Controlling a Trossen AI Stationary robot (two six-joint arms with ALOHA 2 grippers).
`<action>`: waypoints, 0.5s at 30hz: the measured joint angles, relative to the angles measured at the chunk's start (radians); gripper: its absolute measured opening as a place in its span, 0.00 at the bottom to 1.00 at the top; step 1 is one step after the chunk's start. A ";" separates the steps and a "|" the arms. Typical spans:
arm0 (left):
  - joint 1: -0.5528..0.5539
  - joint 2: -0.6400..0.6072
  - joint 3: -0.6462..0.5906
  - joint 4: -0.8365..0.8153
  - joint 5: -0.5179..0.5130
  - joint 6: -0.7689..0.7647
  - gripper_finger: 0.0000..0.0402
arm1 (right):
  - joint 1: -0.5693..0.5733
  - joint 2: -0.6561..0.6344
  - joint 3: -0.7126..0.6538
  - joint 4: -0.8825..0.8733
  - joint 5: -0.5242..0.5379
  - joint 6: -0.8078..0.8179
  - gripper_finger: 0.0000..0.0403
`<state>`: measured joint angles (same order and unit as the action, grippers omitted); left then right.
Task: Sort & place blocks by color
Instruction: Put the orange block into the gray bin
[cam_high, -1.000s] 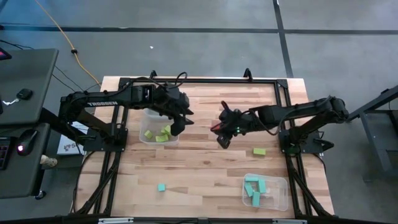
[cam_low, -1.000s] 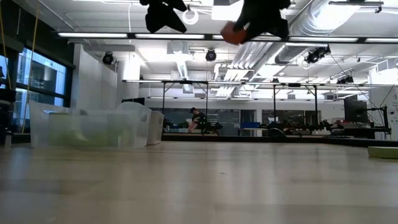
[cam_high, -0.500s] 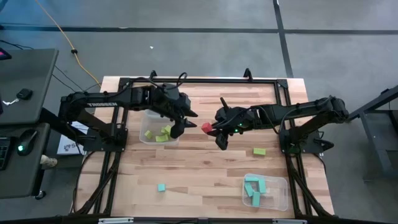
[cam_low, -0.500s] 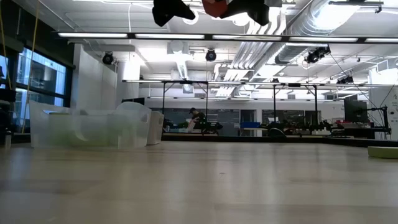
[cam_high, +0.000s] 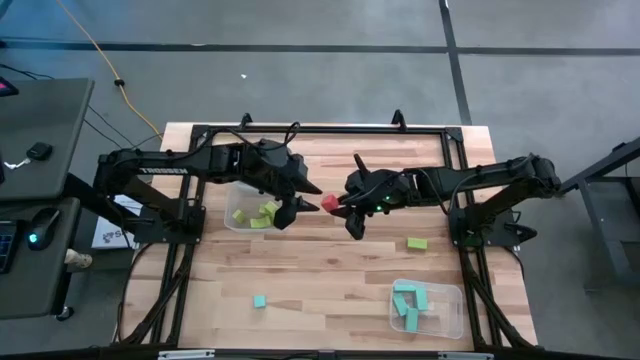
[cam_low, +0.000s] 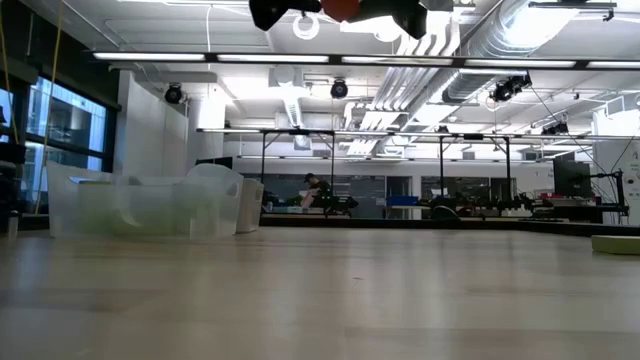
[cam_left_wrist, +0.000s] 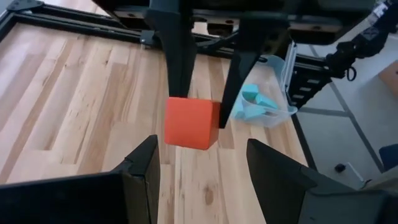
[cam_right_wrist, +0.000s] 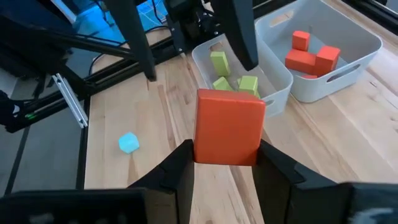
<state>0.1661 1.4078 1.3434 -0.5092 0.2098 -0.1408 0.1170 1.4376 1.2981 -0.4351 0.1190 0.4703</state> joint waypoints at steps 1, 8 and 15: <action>0.000 0.000 0.000 0.001 -0.001 -0.006 0.42 | 0.000 0.000 0.000 0.001 0.000 0.000 0.28; 0.000 0.000 0.000 0.004 -0.004 -0.031 0.42 | 0.000 0.000 0.000 0.059 -0.027 -0.047 0.28; 0.000 0.000 0.000 0.006 -0.004 -0.032 0.42 | -0.007 0.000 0.000 0.070 -0.052 -0.064 0.28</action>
<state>0.1665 1.4078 1.3434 -0.5030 0.2061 -0.1728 0.1101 1.4380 1.2980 -0.3652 0.0668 0.4059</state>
